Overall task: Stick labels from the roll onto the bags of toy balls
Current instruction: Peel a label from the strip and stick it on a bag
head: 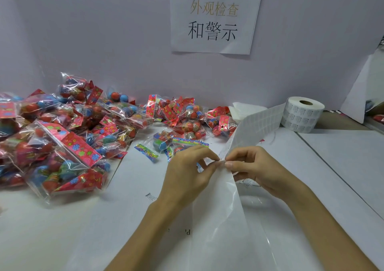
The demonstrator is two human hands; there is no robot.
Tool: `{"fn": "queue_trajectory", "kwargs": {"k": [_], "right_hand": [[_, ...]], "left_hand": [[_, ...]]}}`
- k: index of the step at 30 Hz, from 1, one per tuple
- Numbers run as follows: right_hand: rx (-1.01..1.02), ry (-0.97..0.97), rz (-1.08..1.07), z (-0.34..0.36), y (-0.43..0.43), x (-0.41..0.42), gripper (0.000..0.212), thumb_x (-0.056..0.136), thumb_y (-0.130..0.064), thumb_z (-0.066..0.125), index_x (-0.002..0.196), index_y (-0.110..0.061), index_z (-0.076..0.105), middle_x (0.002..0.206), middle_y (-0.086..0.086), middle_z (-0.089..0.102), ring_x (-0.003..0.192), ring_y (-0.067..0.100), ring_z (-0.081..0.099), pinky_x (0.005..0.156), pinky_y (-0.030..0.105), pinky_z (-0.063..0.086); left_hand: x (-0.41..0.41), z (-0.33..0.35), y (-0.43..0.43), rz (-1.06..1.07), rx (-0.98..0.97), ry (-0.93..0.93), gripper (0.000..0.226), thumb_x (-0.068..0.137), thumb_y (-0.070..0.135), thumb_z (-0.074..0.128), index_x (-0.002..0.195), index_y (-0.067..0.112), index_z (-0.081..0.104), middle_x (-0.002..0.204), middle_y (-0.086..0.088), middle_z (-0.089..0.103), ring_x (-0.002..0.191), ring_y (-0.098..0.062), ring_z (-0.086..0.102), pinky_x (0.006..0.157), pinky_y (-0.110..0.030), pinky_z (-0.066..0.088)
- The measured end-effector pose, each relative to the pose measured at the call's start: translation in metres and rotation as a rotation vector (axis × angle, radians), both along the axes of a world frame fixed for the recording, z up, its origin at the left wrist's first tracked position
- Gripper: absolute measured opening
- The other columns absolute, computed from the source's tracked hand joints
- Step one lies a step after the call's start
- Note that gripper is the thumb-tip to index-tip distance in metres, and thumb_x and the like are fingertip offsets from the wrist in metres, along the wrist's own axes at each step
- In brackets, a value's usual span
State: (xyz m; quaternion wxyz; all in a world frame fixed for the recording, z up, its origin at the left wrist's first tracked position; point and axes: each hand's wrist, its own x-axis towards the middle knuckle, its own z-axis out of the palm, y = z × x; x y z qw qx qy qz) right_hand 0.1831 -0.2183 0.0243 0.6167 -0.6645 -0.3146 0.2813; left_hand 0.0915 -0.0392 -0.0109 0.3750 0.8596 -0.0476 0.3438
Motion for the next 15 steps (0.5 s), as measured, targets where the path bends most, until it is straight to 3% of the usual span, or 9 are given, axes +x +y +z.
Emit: {"fn": "queue_trajectory", "kwargs": {"k": [5,10,15], "right_hand": [[-0.025,-0.028,0.021,0.0026,-0.0033,0.0018,0.008,0.078,-0.011,0.073,0.076,-0.017,0.078,0.079,0.007,0.073,0.075,0.019,0.071,0.070,0.024,0.057],[-0.042,-0.065,0.015,0.0011,-0.0040,0.0028,0.008,0.076,-0.011,0.074,0.073,-0.018,0.076,0.079,0.008,0.072,0.075,0.018,0.070,0.072,0.024,0.056],[-0.042,-0.084,0.033,0.0028,-0.0049,0.0015,0.009,0.076,-0.008,0.073,0.072,-0.017,0.075,0.077,0.007,0.072,0.074,0.016,0.070,0.070,0.021,0.055]], "left_hand": [[0.0012,0.0008,-0.0017,-0.073,-0.110,0.081,0.002,0.086,0.021,0.080,0.085,0.022,0.080,0.081,0.014,0.071,0.073,-0.012,0.065,0.063,-0.033,0.053],[0.0009,0.0029,-0.0017,-0.129,-0.245,0.169,0.004,0.087,0.019,0.080,0.083,0.019,0.081,0.077,0.012,0.070,0.066,-0.011,0.063,0.063,-0.022,0.043],[-0.0001,0.0072,-0.0028,-0.153,-0.310,0.226,0.005,0.087,0.013,0.079,0.083,0.015,0.081,0.079,0.004,0.073,0.067,-0.012,0.065,0.063,-0.018,0.044]]}}
